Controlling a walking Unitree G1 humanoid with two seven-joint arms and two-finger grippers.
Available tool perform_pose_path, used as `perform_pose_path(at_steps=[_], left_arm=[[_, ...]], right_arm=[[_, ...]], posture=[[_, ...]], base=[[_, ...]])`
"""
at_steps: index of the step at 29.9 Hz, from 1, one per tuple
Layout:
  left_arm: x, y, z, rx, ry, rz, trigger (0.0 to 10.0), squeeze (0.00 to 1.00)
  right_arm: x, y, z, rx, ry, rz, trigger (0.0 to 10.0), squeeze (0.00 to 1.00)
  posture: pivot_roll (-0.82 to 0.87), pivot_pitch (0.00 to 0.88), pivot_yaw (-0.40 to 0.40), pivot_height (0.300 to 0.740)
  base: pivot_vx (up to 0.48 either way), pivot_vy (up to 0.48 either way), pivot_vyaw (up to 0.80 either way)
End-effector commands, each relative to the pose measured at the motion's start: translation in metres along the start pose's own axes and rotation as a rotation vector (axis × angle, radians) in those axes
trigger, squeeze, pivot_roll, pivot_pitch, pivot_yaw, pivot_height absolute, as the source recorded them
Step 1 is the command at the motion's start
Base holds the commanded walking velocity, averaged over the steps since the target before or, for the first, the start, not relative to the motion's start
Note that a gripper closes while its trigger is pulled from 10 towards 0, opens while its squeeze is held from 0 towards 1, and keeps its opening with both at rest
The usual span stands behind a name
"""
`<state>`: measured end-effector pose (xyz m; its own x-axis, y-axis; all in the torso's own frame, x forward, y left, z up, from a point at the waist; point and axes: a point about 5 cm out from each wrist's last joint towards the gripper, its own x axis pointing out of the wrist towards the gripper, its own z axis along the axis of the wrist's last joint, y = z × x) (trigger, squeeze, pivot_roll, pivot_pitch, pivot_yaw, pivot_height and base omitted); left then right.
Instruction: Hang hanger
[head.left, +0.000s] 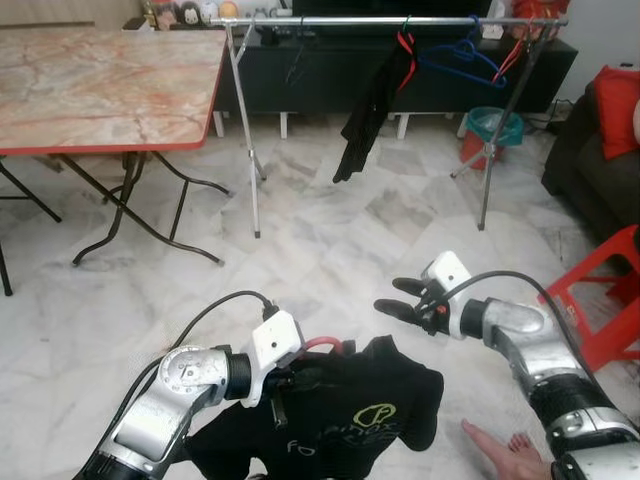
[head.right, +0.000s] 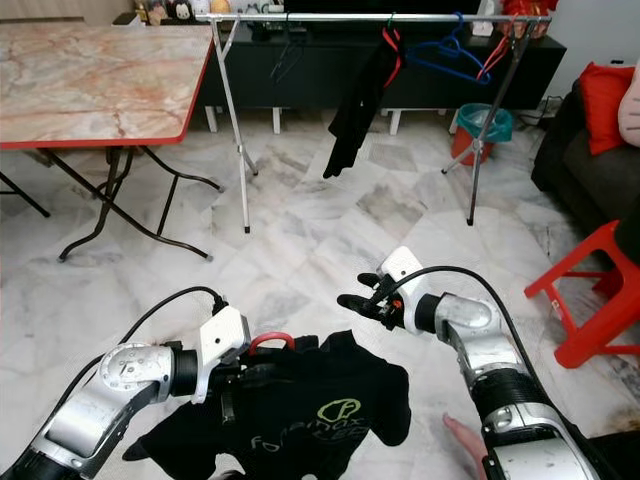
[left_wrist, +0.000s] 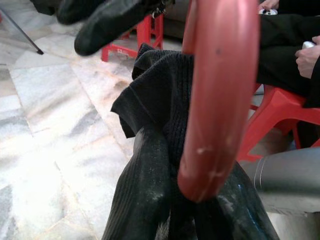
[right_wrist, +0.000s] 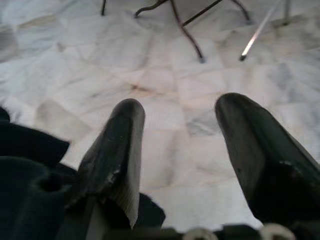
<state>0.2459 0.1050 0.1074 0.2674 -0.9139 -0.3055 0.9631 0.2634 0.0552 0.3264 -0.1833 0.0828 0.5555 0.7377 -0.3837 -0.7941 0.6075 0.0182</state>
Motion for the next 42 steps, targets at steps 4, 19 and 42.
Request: perform_pose_path(at_steps=[4, 19, 42], left_arm=[[0.0, -0.001, 0.011, 0.04, -0.037, -0.027, 10.0, 0.0], [0.002, -0.002, 0.006, 0.034, -0.025, -0.042, 10.0, 0.0], [-0.001, 0.027, 0.014, 0.149, -0.098, 0.218, 10.0, 0.0]], right_arm=[[0.005, 0.014, -0.005, -0.012, 0.016, 0.159, 10.0, 0.0], [-0.01, 0.033, 0.012, 0.009, -0.113, 0.462, 10.0, 0.0], [-0.001, 0.015, 0.01, 0.104, -0.219, -0.07, 10.0, 0.0]], posture=[[0.05, 0.032, -0.04, 0.74], [0.04, 0.021, -0.036, 0.74], [0.04, 0.032, -0.038, 0.74]], base=[[0.0, 0.0, 0.0], [0.0, 0.0, 0.0], [0.0, 0.0, 0.0]])
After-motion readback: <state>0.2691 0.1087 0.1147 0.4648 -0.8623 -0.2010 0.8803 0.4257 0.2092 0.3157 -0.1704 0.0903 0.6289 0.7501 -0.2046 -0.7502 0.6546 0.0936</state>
